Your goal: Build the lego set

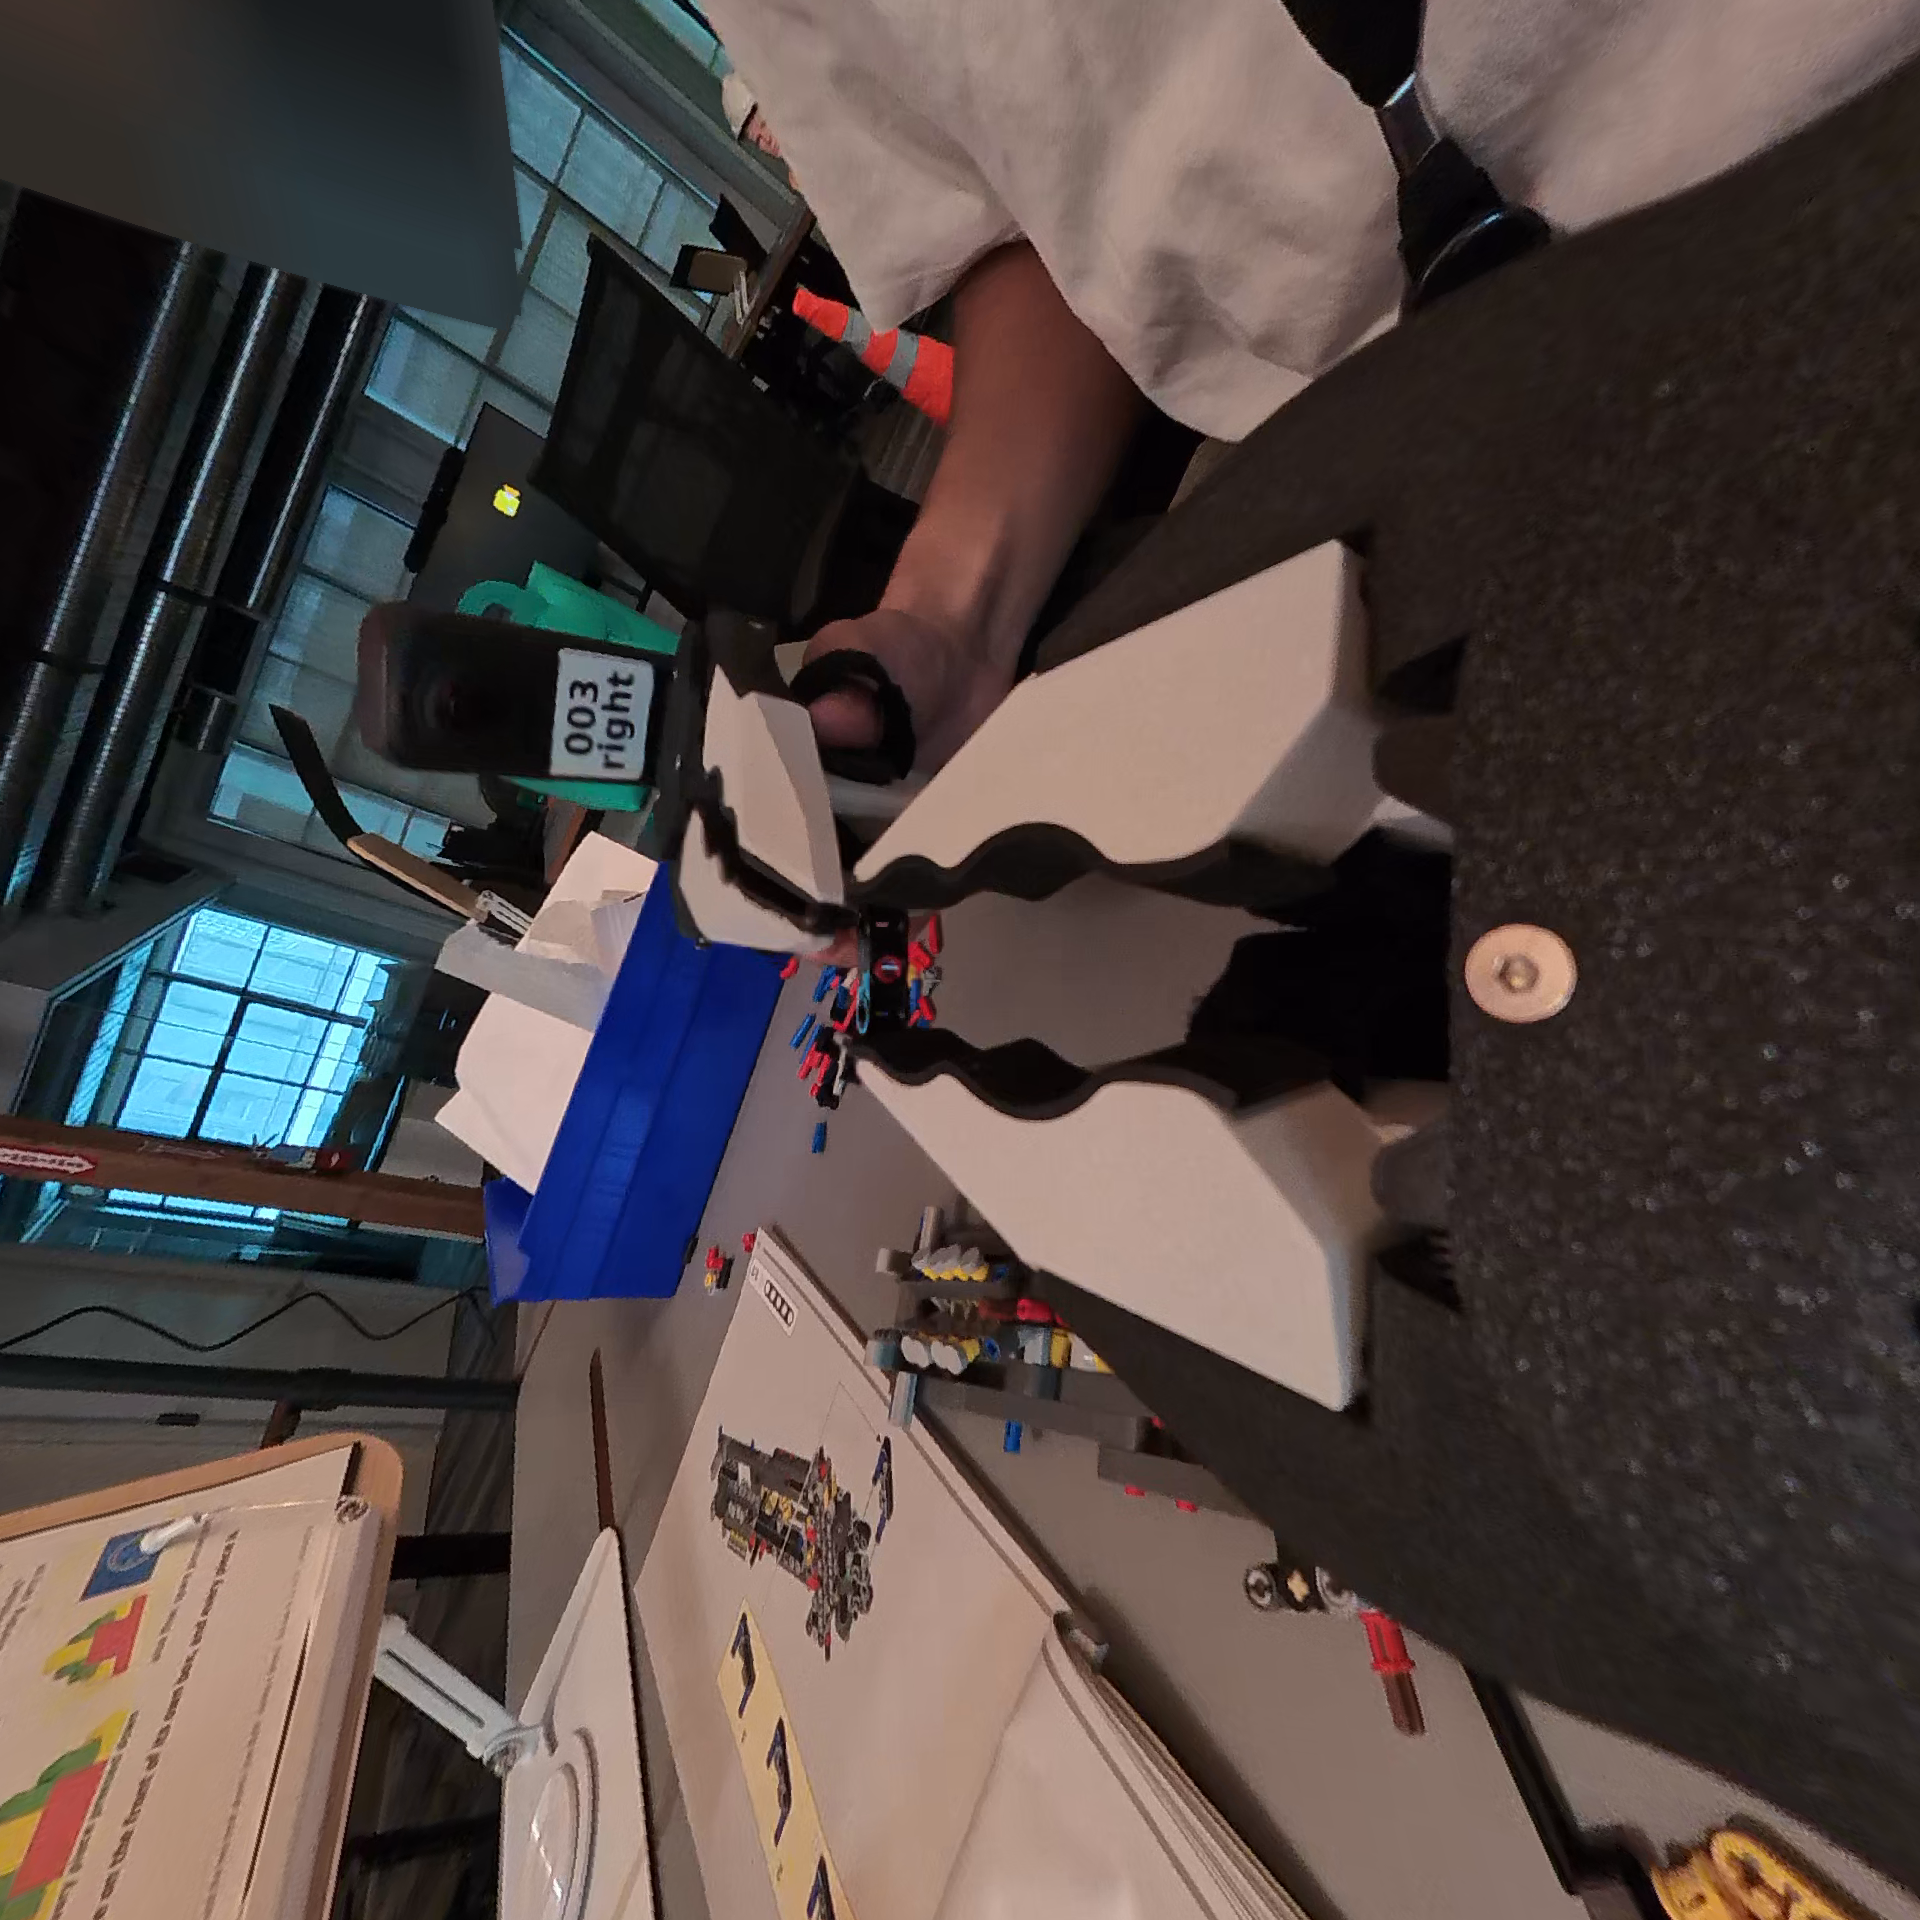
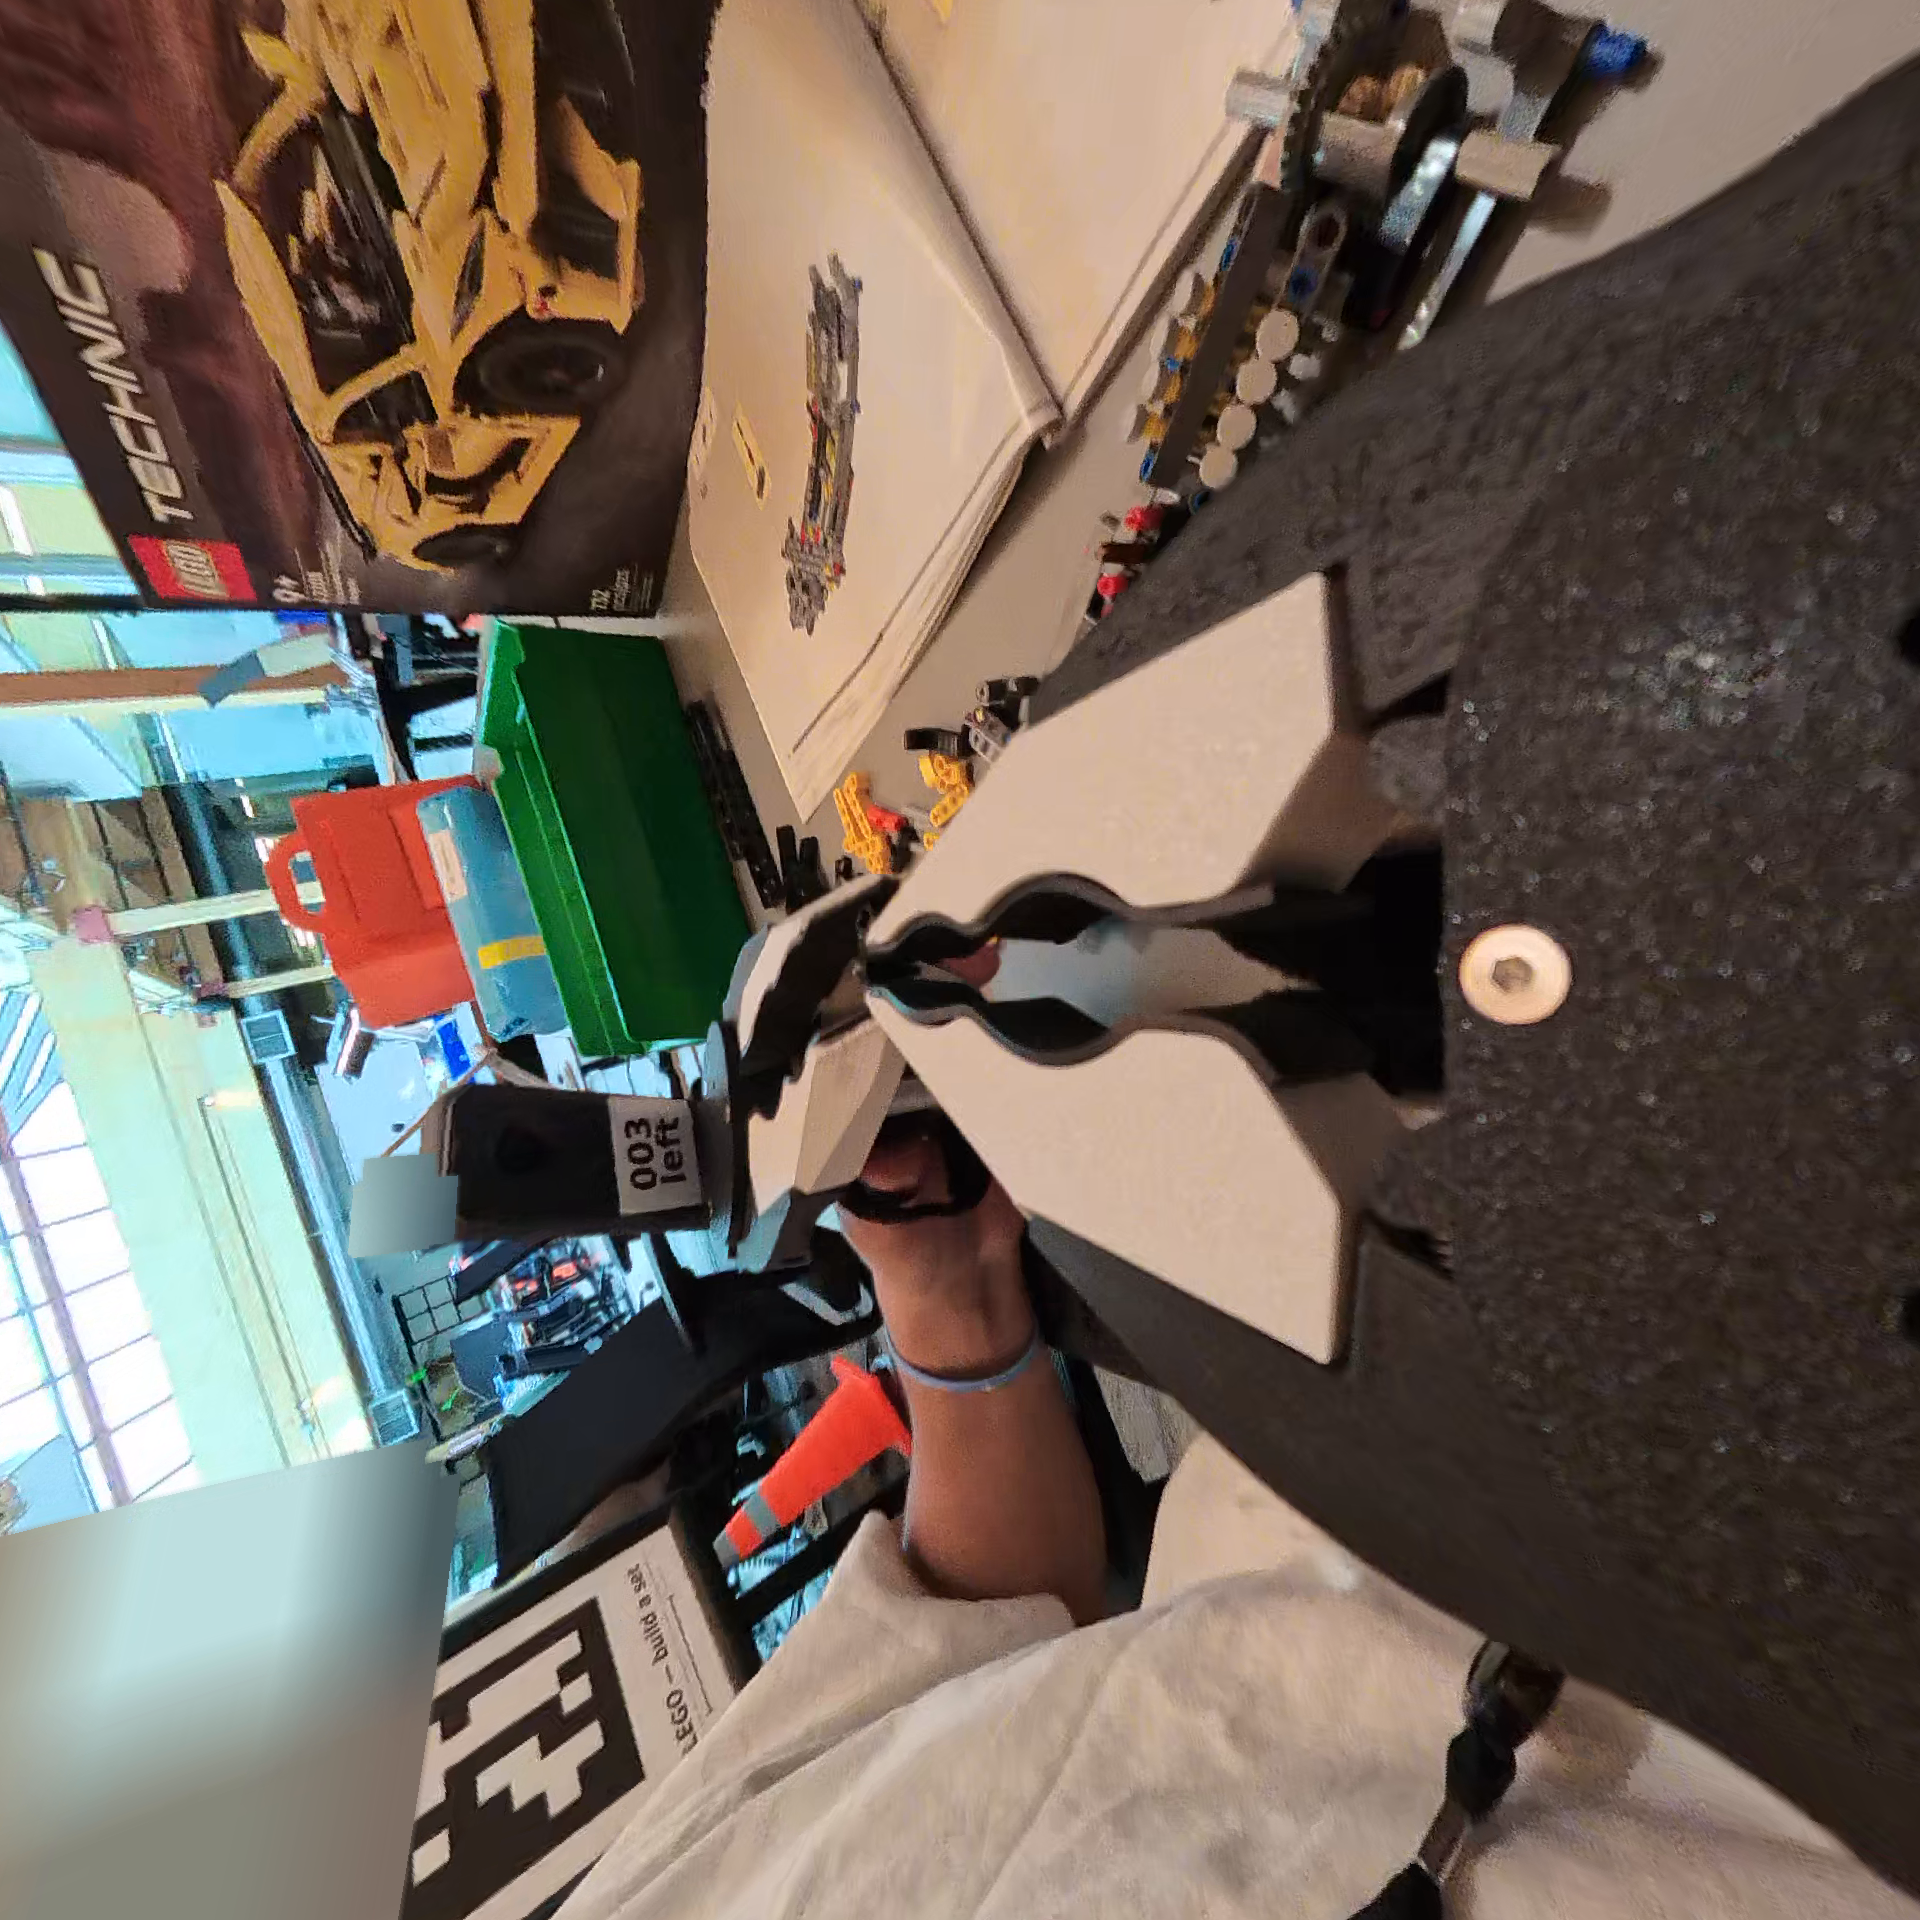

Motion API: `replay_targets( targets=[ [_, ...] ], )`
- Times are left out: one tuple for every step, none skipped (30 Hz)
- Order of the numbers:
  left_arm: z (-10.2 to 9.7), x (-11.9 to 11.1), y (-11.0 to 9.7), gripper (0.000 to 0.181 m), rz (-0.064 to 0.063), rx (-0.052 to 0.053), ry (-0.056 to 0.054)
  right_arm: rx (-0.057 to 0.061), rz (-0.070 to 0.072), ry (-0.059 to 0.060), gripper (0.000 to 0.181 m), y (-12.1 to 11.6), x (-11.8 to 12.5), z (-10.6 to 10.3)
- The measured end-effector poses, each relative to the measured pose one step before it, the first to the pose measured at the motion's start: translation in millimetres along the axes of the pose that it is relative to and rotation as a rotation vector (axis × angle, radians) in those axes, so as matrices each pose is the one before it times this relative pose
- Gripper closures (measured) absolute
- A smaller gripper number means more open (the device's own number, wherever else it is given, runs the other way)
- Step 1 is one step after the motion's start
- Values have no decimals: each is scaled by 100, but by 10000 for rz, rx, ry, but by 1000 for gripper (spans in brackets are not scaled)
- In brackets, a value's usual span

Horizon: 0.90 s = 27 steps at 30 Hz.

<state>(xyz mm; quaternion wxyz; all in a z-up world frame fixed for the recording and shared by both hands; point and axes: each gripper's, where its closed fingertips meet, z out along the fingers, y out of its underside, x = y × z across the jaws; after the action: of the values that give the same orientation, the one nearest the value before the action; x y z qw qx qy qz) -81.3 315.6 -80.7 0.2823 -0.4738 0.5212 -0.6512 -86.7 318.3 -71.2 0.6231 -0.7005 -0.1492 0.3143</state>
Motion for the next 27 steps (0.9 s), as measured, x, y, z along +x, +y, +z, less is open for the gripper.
replay_targets(
  targets=[
    [-121,-185,-226,160,-72,122,-77,54,-129,26,179,-139,-16,-85],
    [-175,-283,-259,160,-51,136,-119,-55,-25,83,179,34,181,-97],
    [-178,-297,-238,160,-52,122,-115,-73,-22,38,179,124,149,-70],
    [-128,-120,-170,160,-129,102,13,-98,-11,-78,179,190,-75,-2],
    [-34,76,-112,160,-210,87,140,-38,-58,-48,179,69,-146,30],
    [26,53,3,160,-172,15,100,53,-120,-78,179,-63,-298,85],
    [41,-27,92,160,-42,-58,7,58,-63,-80,179,-65,-291,116],
    [27,36,60,160,41,-49,13,-65,-4,62,179,98,31,119],
    [48,126,50,160,55,-35,49,-96,-21,76,179,202,104,102],
    [63,93,107,160,75,-61,2,18,10,10,179,14,13,28],
    [80,-24,232,160,113,-135,-64,97,16,35,179,-171,35,-41],
    [77,4,182,160,107,-108,-50,79,-10,-31,179,-163,-58,-55],
    [45,17,48,160,76,-29,-43,-76,0,18,179,105,68,15],
    [37,0,44,160,78,-30,-24,-36,-13,86,179,69,183,-12],
    [34,7,56,160,21,-33,-4,-1,-20,12,179,13,27,-8],
    [21,63,14,160,-4,-7,36,13,4,-38,179,-35,-76,20],
    [10,53,-11,160,17,4,14,-27,13,11,179,27,49,21],
    [1,-65,59,160,39,-34,-49,-39,43,0,179,103,70,21],
    [24,-48,89,160,11,-48,-29,-7,139,-52,179,83,51,-5],
    [43,13,75,160,-10,-47,7,187,331,-134,179,-266,-35,-79],
    [72,-4,154,160,49,-95,-26,383,399,-187,179,-581,-109,-151],
    [114,-47,259,160,160,-162,-99,220,289,-100,180,-330,33,-124],
    [143,-21,312,160,256,-198,-134,17,217,-12,180,14,201,-27],
    [182,85,297,160,311,-185,-107,59,335,-44,180,49,200,45],
    [214,194,283,160,320,-181,-64,25,524,-230,179,171,24,159],
    [212,165,231,160,272,-146,-62,-99,582,-249,180,358,-7,248],
    [172,11,167,160,177,-109,-101,-36,422,-58,179,288,127,243]
  ],
)
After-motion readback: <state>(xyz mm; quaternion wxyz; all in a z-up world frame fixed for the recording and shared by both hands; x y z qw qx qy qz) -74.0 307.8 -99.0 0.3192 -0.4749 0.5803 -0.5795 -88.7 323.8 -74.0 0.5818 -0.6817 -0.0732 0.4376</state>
